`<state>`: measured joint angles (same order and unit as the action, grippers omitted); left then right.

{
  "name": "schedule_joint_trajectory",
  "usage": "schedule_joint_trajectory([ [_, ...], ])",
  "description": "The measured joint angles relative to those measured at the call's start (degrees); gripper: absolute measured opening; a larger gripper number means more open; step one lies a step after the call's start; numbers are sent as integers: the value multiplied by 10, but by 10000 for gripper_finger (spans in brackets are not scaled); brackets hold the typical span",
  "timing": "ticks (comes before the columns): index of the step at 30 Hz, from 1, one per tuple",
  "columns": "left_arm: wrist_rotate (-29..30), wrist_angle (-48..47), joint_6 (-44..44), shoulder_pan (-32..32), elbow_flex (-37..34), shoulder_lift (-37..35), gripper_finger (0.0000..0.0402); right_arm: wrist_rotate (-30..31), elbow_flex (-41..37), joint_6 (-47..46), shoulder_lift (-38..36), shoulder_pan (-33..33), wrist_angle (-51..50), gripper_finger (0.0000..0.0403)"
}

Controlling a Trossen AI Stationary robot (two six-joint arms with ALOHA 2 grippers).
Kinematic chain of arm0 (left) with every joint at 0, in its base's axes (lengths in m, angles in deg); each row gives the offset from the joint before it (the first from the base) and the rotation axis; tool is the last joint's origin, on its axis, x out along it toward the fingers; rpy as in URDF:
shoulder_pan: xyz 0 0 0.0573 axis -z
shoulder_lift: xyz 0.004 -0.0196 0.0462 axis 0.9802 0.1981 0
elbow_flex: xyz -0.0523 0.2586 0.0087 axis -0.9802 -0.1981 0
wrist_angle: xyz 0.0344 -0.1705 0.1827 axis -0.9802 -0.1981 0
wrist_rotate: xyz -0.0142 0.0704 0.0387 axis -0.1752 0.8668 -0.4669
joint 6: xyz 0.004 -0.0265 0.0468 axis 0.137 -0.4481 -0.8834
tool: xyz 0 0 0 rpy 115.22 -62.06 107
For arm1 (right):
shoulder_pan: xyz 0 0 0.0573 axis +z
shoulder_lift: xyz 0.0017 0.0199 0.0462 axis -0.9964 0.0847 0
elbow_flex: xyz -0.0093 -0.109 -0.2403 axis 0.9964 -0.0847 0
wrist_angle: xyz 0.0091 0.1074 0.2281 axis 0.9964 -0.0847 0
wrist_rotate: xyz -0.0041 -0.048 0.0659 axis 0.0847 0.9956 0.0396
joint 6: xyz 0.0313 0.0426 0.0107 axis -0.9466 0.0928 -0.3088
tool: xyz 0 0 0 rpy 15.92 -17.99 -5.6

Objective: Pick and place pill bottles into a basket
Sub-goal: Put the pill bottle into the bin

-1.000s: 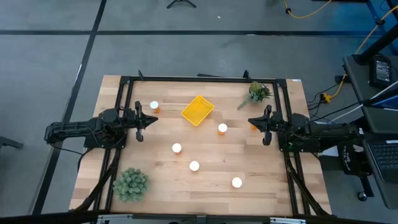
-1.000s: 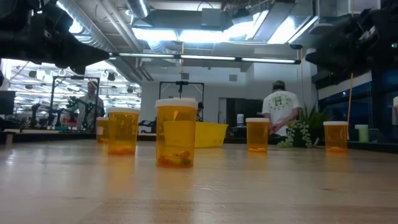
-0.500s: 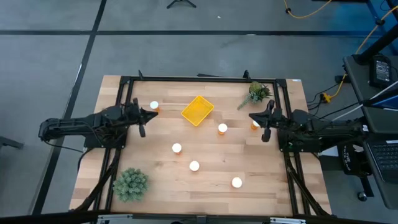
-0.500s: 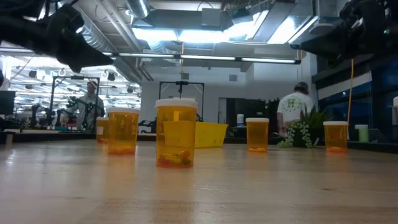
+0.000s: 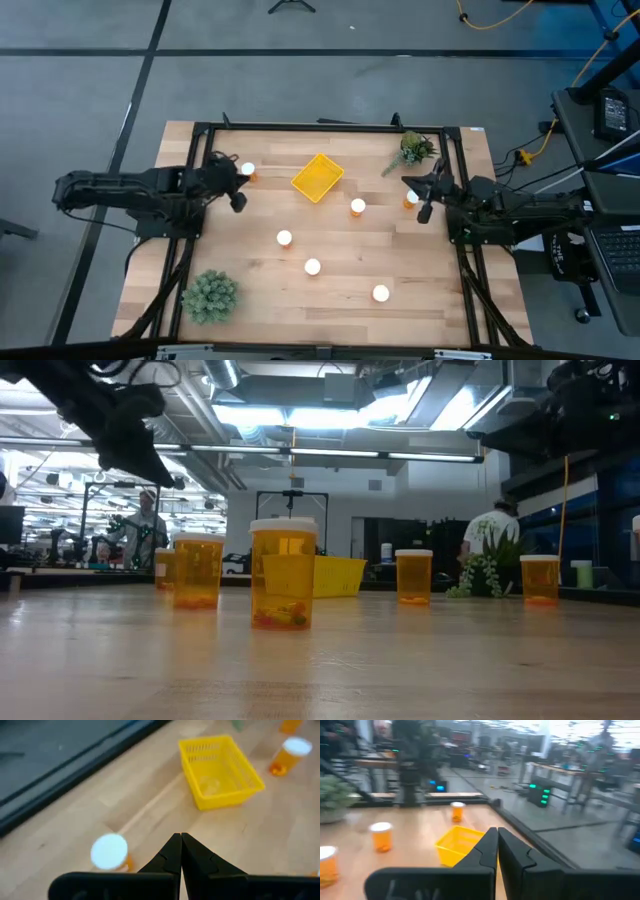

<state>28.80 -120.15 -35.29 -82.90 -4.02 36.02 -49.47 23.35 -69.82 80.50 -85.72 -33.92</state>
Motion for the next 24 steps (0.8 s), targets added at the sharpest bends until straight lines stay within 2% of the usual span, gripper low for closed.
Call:
schedule_joint_trajectory([
  [4,-6,0,2,25,32,70,2,60,0,16,0,0,0,17],
  [9,21,-34,5,71,72,137,1,72,0,43,0,0,1,17],
  [14,134,-124,148,125,74,152,2,72,0,58,0,0,1,17],
  [18,157,-164,264,157,74,153,1,71,0,58,0,0,1,17],
  [21,164,-165,306,170,74,159,4,71,0,59,0,0,1,17],
  [24,208,-165,341,175,74,175,14,71,0,59,0,0,0,17],
])
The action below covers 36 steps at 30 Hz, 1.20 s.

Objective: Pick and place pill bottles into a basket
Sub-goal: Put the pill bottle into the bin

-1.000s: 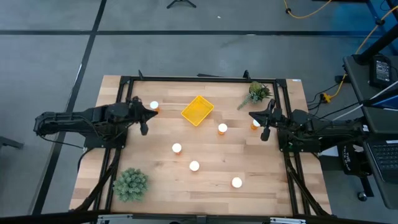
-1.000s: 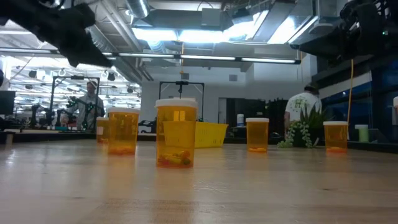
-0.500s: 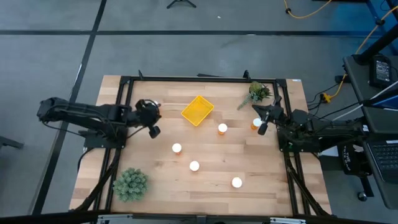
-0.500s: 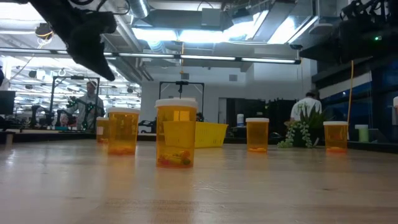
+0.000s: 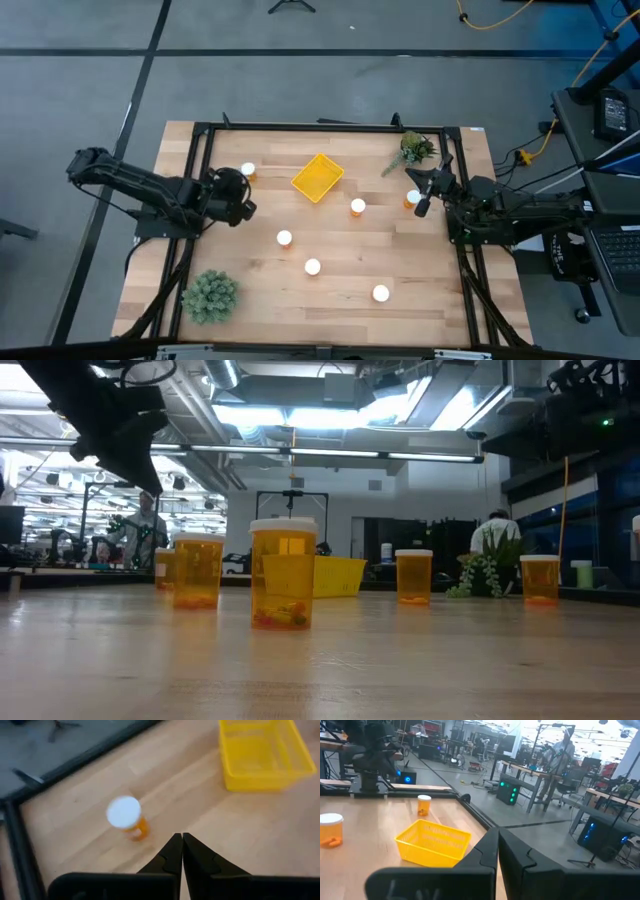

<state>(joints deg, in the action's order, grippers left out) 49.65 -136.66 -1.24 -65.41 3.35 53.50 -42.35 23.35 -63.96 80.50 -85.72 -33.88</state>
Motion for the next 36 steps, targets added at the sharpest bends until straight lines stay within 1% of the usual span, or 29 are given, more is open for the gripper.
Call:
schedule_joint_trajectory([
  [2,10,0,14,-1,0,11,24,0,0,0,0,0,0,17],
  [9,-4,0,30,-2,0,45,75,-1,0,0,0,0,0,17],
  [21,-6,0,28,-2,0,74,207,-1,0,0,0,0,0,17],
  [25,-12,1,34,-2,0,82,241,-2,0,-1,0,0,0,17],
  [28,-16,0,56,-2,0,90,254,-2,0,-1,0,0,0,17],
  [31,-10,0,112,-2,0,105,255,-2,0,-1,0,0,0,17],
  [34,12,0,155,-2,0,129,253,-2,0,-1,0,0,0,17],
  [36,29,0,165,-2,0,147,254,-2,0,-1,0,0,0,17],
])
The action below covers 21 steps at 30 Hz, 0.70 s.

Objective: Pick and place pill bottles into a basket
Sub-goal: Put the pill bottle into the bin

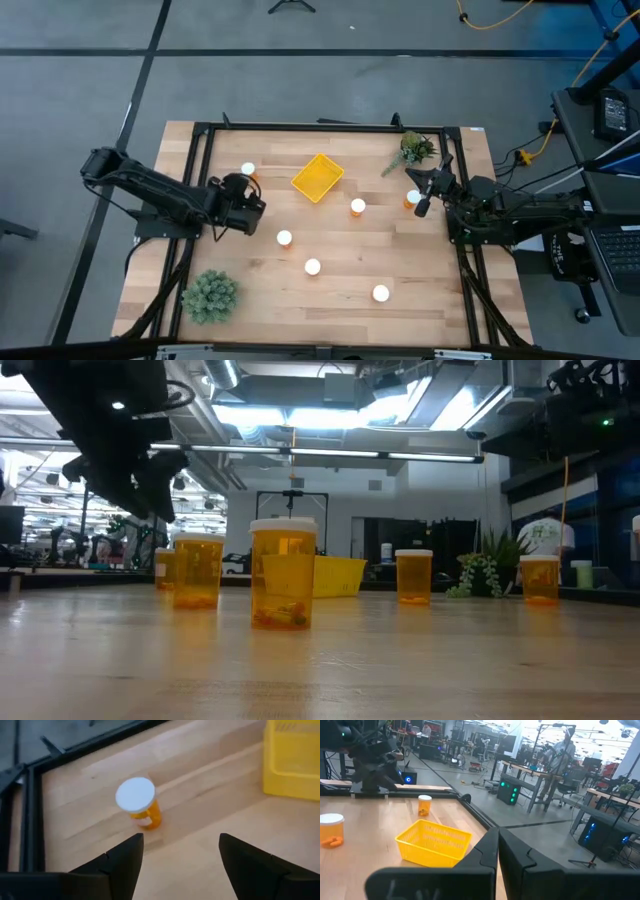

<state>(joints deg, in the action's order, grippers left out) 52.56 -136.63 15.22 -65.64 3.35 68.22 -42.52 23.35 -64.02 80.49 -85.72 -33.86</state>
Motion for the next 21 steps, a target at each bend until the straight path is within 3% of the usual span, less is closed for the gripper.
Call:
schedule_joint_trajectory([
  [5,14,0,32,1,0,49,254,0,0,0,0,0,0,17],
  [14,47,-2,193,0,0,147,253,0,0,-2,0,0,0,17],
  [21,43,0,232,0,0,191,253,-1,0,-3,0,0,0,17],
])
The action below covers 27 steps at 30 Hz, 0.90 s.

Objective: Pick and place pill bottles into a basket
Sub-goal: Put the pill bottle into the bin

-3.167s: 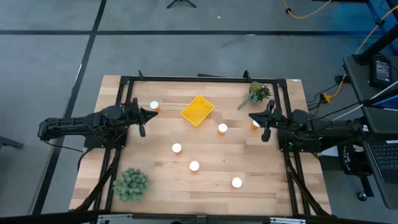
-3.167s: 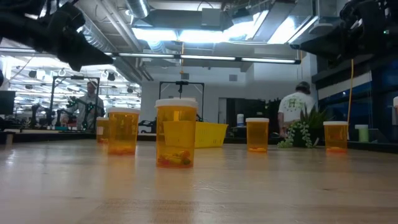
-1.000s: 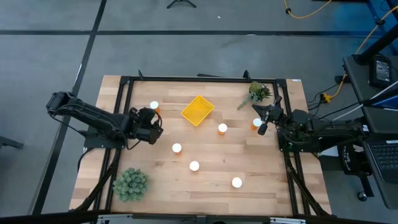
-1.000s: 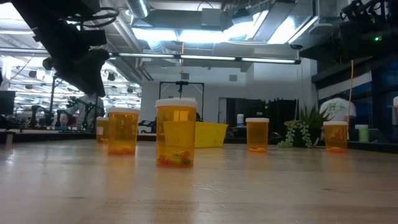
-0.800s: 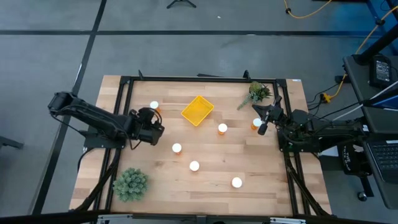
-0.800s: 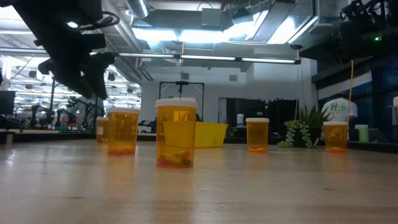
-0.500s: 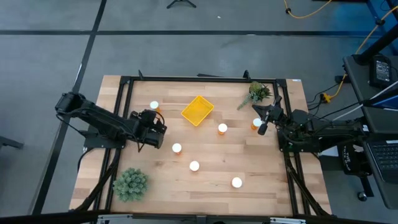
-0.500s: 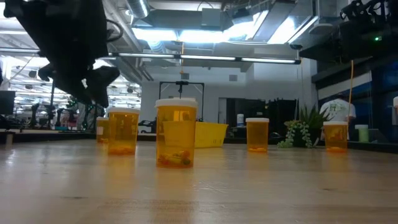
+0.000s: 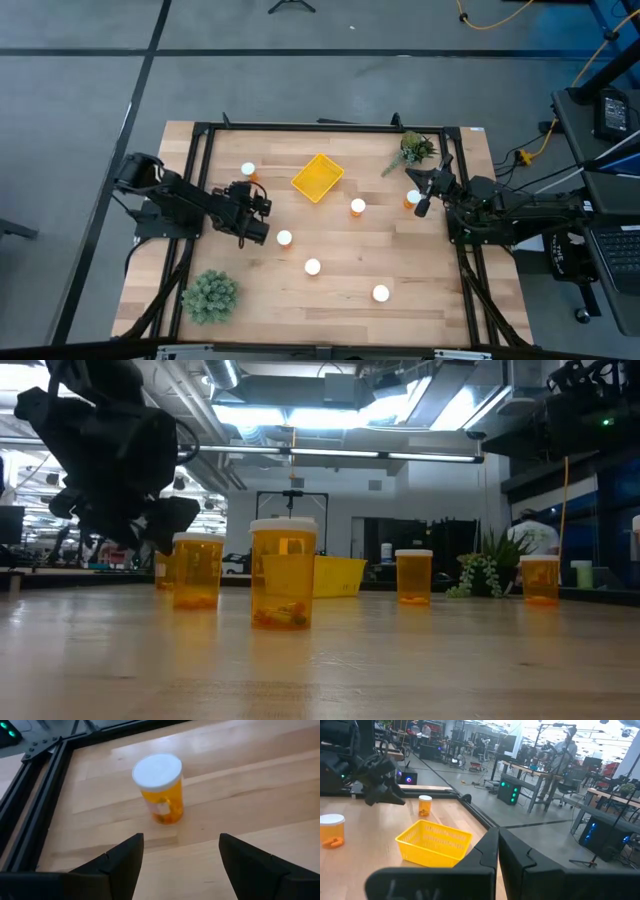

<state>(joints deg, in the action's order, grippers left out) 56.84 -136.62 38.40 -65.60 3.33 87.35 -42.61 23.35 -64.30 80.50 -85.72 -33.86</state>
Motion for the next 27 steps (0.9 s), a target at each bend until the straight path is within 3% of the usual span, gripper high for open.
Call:
schedule_joint_trajectory([
  [7,5,10,-23,0,-8,-1,253,-1,0,-1,0,0,0,17],
  [15,47,108,16,32,-114,-3,253,0,0,-1,0,0,0,17],
  [23,98,144,-15,66,-145,-4,253,0,0,1,0,0,0,17],
  [27,102,216,-43,64,-167,-4,253,0,0,4,0,0,0,17],
])
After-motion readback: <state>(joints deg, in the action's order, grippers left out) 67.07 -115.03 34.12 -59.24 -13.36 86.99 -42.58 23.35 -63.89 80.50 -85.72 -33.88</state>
